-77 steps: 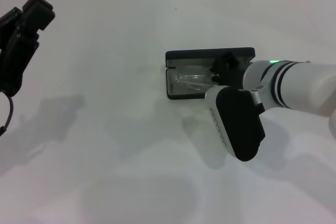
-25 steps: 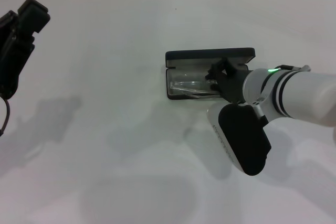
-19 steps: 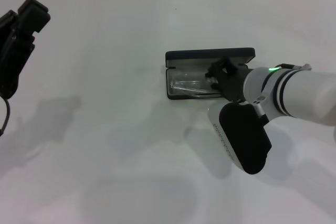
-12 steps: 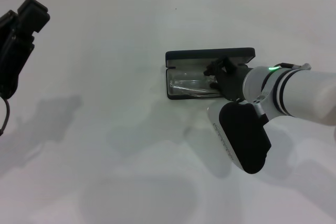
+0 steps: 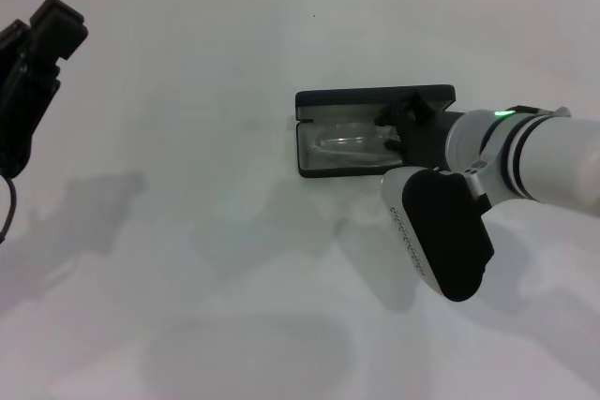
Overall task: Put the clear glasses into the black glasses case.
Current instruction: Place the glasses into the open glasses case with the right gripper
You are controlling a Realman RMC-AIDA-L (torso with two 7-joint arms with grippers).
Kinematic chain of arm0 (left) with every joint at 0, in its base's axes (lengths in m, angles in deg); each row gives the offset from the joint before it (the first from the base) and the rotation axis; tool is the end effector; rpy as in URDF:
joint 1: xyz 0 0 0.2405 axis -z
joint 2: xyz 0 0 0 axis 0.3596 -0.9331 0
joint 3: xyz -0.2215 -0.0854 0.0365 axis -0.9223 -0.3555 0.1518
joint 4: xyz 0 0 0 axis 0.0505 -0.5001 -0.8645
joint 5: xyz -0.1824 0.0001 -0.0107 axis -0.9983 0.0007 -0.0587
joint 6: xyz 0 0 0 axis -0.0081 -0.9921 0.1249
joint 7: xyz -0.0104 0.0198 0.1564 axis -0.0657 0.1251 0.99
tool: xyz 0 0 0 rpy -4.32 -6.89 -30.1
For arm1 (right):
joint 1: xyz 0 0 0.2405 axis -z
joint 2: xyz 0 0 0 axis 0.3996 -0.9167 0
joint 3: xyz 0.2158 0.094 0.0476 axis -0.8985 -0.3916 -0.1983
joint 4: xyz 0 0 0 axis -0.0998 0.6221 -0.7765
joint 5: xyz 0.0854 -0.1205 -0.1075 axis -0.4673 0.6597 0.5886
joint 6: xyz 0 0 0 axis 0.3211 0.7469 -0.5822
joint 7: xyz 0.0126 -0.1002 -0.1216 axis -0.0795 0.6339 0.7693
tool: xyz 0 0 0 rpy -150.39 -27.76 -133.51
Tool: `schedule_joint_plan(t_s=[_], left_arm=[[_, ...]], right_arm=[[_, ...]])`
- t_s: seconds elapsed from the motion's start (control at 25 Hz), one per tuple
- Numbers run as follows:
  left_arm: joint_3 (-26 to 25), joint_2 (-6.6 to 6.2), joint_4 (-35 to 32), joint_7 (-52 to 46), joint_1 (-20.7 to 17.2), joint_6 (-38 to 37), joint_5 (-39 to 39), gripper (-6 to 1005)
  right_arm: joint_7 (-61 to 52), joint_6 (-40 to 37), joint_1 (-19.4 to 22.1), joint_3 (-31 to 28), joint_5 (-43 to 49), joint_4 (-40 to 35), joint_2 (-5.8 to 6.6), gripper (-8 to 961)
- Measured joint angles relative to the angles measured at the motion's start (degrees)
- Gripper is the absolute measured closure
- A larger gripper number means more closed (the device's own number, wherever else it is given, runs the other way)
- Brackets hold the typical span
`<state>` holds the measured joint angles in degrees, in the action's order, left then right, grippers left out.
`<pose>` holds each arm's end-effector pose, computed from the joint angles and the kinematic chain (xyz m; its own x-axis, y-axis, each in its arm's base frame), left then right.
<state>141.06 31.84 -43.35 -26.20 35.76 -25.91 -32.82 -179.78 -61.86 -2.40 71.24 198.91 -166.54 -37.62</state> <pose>-0.2150 0.2222 0.0695 0.1743 -0.0960 0.9800 0.4107 -0.8974 -0.1610 0.1476 0.3269 -0.0849 0.5197 0.5602 0.6451 0.8320 -0.5034 -0.2331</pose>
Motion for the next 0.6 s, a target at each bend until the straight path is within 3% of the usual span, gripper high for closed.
schedule_joint_plan(t_s=[0.6], left_arm=[[0.0,0.35,0.0,0.0,-0.4,-0.1,0.1,901]], right_arm=[[-2.4,-3.5,1.5,-1.9,-0.6,-4.0,-0.01,694]])
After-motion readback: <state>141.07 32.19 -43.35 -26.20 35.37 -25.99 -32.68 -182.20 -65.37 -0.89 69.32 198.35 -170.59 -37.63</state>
